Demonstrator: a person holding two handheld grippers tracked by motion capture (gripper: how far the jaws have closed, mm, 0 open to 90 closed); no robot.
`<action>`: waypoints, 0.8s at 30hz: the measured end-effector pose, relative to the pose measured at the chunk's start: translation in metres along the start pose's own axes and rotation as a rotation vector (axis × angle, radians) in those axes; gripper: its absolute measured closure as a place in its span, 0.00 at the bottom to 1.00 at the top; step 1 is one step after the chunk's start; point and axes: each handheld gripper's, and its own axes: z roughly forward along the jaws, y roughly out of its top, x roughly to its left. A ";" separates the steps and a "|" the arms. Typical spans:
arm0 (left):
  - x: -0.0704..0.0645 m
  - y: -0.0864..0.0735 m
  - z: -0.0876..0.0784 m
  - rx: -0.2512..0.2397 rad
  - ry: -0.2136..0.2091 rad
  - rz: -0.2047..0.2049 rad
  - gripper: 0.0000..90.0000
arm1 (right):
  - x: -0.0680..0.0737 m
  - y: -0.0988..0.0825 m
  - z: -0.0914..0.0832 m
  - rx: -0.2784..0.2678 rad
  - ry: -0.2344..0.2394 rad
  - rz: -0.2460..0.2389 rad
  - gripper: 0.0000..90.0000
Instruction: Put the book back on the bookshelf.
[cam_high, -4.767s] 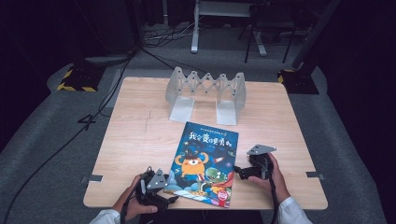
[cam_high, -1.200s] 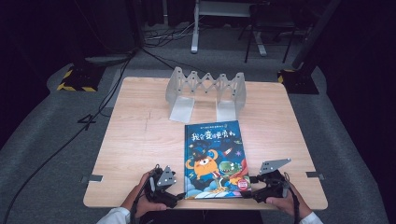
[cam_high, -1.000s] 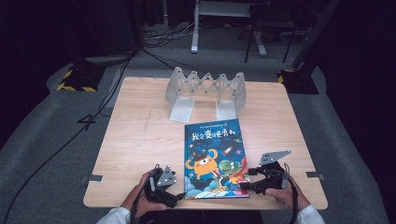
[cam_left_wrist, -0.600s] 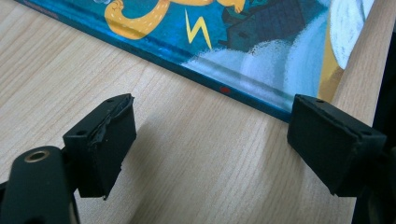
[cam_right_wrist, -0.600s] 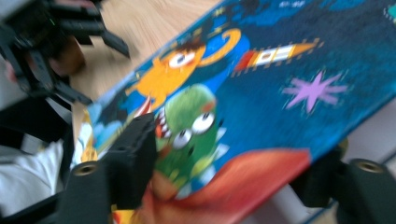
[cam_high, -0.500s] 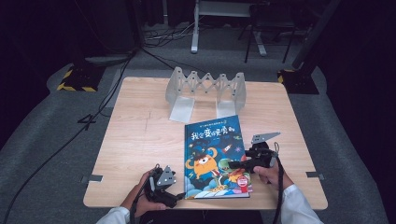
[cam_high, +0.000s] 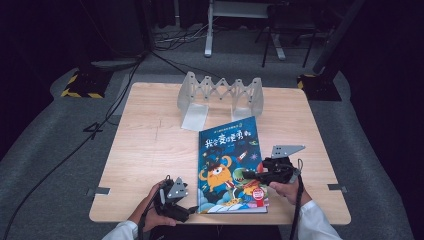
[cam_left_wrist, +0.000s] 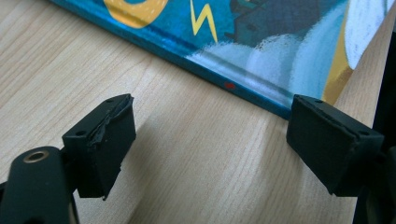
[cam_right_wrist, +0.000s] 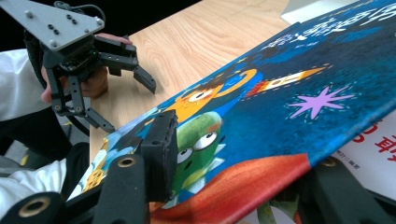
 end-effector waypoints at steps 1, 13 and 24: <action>0.001 0.001 0.000 0.007 -0.001 0.003 0.18 | 0.003 -0.001 -0.002 -0.008 -0.009 -0.012 0.59; 0.014 0.030 0.004 -0.028 -0.075 -0.063 0.20 | 0.024 0.000 -0.018 -0.076 -0.128 -0.145 0.59; 0.028 0.044 0.025 -0.037 -0.128 -0.091 0.13 | 0.028 0.002 -0.020 -0.089 -0.141 -0.200 0.59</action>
